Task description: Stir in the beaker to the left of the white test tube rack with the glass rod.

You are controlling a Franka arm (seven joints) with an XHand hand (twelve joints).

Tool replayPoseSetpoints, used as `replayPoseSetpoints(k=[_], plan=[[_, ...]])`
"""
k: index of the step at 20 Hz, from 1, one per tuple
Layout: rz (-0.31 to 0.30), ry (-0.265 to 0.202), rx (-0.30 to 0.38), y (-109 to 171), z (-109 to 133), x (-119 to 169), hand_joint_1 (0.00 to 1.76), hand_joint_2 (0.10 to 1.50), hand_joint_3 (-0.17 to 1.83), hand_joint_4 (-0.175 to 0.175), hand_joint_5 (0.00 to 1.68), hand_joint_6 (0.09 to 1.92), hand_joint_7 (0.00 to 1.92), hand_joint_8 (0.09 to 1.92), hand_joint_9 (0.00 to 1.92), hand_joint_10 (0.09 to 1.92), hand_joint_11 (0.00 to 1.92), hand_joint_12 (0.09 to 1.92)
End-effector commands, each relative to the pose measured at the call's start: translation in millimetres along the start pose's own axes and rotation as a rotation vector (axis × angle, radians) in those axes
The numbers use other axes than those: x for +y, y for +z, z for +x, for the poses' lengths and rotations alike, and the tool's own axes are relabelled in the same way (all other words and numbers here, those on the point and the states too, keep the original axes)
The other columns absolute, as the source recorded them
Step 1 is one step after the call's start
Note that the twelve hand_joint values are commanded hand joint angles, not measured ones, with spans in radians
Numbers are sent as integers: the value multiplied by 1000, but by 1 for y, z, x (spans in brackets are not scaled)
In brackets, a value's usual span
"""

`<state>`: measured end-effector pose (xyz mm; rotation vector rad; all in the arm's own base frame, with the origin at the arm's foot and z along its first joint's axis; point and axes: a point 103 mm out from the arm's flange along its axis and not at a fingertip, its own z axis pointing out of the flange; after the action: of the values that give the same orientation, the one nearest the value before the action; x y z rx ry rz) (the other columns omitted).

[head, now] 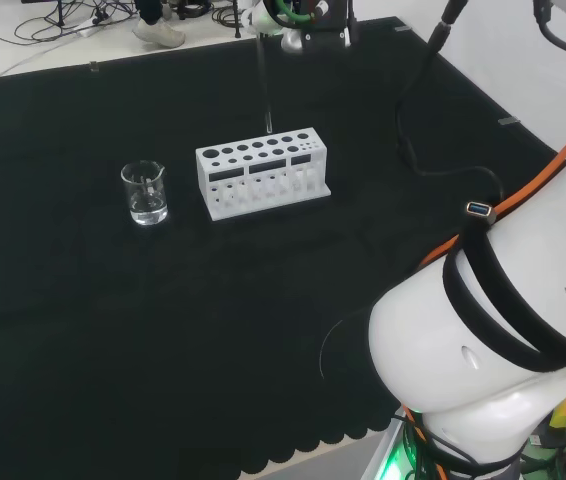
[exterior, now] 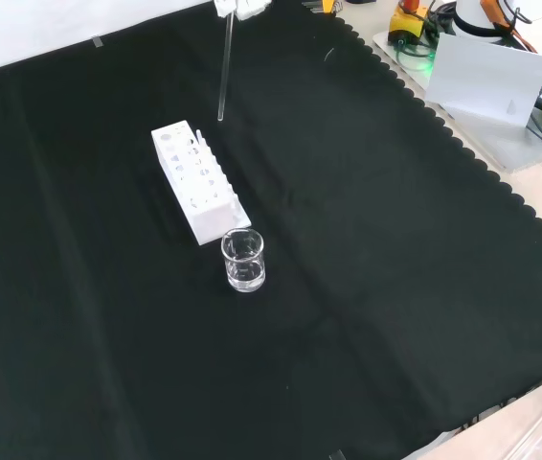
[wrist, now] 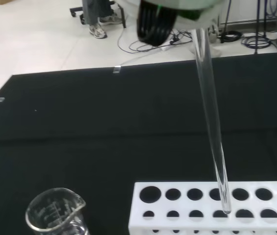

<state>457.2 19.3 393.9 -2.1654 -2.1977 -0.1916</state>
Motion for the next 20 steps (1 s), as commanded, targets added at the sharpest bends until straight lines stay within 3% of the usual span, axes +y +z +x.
replayPoseSetpoints(k=[1, 10, 18, 20], plan=[[16, 2, -3, -4, -1, -1, 1305, 781, 558, -175, 1141, 570, 1130, 1178, 1587, 873, 1628, 673], [30, 8, 45, -1, 1, 1, 1305, 785, 550, -175, 1142, 564, 1130, 1176, 1589, 872, 1629, 677], [43, -57, 63, 3, 35, 17, 1305, 788, 543, -175, 1144, 558, 1130, 1175, 1589, 872, 1629, 679], [76, -108, 91, 9, 47, 21, 1305, 789, 541, -175, 1144, 556, 1129, 1174, 1589, 872, 1629, 679]])
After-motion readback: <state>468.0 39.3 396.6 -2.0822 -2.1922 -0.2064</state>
